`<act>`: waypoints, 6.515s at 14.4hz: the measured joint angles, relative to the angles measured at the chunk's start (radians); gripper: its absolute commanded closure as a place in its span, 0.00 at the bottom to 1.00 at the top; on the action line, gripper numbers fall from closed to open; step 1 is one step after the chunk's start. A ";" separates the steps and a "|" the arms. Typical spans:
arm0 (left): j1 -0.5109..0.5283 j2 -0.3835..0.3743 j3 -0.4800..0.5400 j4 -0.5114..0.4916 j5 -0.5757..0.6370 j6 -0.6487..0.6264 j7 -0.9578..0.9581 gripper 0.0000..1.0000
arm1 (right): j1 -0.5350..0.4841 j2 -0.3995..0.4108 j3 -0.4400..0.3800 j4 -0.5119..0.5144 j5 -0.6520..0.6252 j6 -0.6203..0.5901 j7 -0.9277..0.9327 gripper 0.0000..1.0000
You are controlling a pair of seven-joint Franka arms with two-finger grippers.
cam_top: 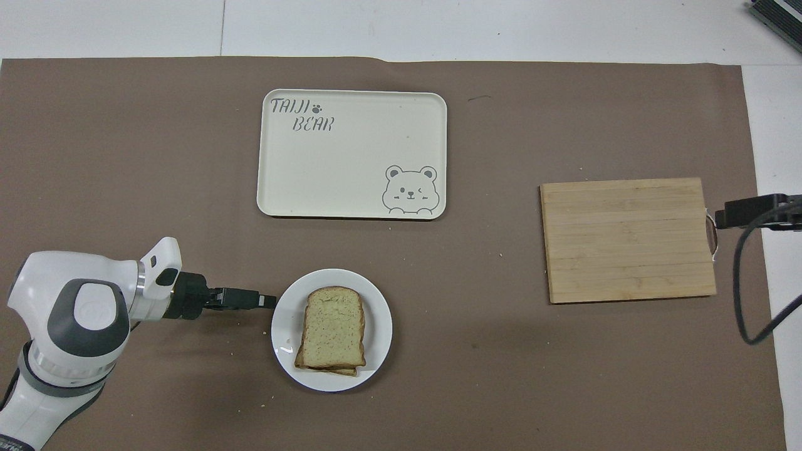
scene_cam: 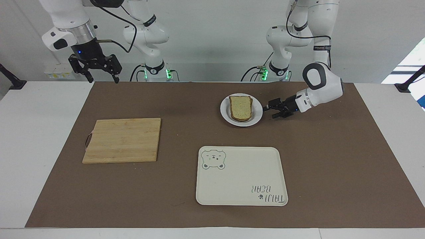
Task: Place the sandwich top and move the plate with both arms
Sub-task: 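Grasp the white plate rim with the left gripper, then slide the plate with the left gripper onto the bear tray, then open the left gripper to release the plate rim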
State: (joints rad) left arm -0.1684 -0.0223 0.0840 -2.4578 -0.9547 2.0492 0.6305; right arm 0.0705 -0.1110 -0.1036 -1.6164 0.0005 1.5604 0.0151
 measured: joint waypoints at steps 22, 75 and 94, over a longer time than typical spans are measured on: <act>-0.051 -0.023 0.003 -0.128 -0.125 0.013 0.173 1.00 | -0.003 -0.016 0.004 0.015 -0.025 -0.035 0.031 0.00; 0.091 0.575 -0.008 0.869 -0.189 -0.149 -0.341 1.00 | -0.002 -0.016 0.006 0.013 -0.025 -0.035 0.031 0.00; -0.048 0.600 0.000 0.825 -0.190 0.040 -0.278 0.00 | -0.002 -0.016 0.006 0.013 -0.025 -0.035 0.031 0.00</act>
State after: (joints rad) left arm -0.2169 0.5773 0.0845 -1.6324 -1.1450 2.0887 0.3526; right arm 0.0681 -0.1267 -0.0976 -1.6034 -0.0242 1.5252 0.0460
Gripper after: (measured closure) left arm 0.207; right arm 0.000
